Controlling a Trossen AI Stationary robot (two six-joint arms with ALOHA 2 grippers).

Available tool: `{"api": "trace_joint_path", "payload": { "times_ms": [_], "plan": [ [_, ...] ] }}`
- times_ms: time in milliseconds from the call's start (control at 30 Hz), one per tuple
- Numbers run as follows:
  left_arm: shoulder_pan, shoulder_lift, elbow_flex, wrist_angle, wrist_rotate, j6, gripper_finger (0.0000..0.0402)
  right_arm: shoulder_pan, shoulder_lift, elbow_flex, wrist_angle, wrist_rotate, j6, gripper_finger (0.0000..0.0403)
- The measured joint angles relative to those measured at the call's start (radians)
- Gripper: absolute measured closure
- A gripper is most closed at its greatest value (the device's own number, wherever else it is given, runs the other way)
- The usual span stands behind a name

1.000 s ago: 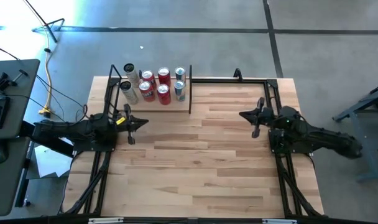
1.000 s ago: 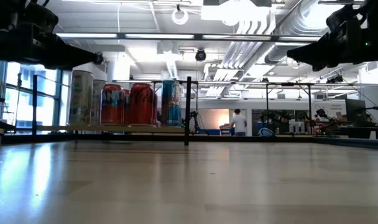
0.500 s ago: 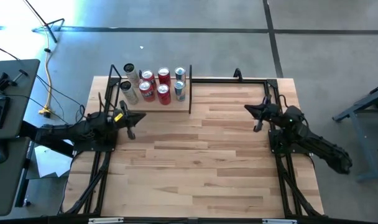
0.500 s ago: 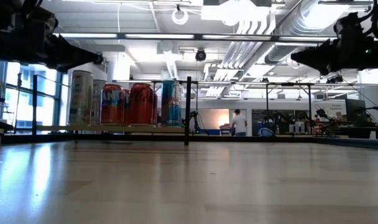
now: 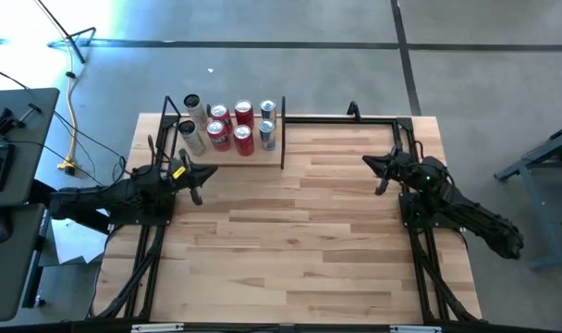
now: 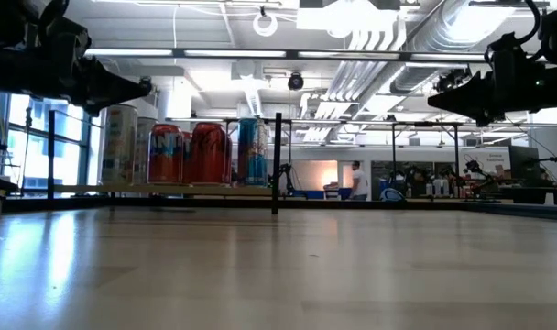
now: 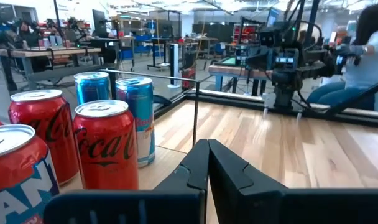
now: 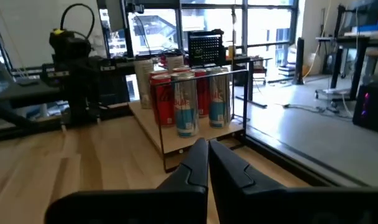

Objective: Place canned beverage on shelf
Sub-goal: Return to Home Position

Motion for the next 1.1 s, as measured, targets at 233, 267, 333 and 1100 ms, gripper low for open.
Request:
{"api": "trace_joint_path", "payload": {
  "times_ms": [233,267,333,1100],
  "plan": [
    [0.0,0.045,0.0,0.0,0.004,-0.012,0.0399,0.0,0.0,0.0,-0.001,0.017,-0.026,0.0403],
    [0.0,0.048,0.0,0.001,0.004,-0.011,0.0399,0.0,0.0,0.0,-0.001,0.017,-0.03,0.0403],
    [0.0,0.053,0.0,0.001,0.005,0.002,0.0399,0.0,0.0,0.0,-0.002,0.017,-0.029,0.0403],
    [0.0,0.053,0.0,0.002,0.004,0.007,0.0398,0.0,0.0,-0.001,-0.002,0.016,-0.025,0.0403]
  ]
}}
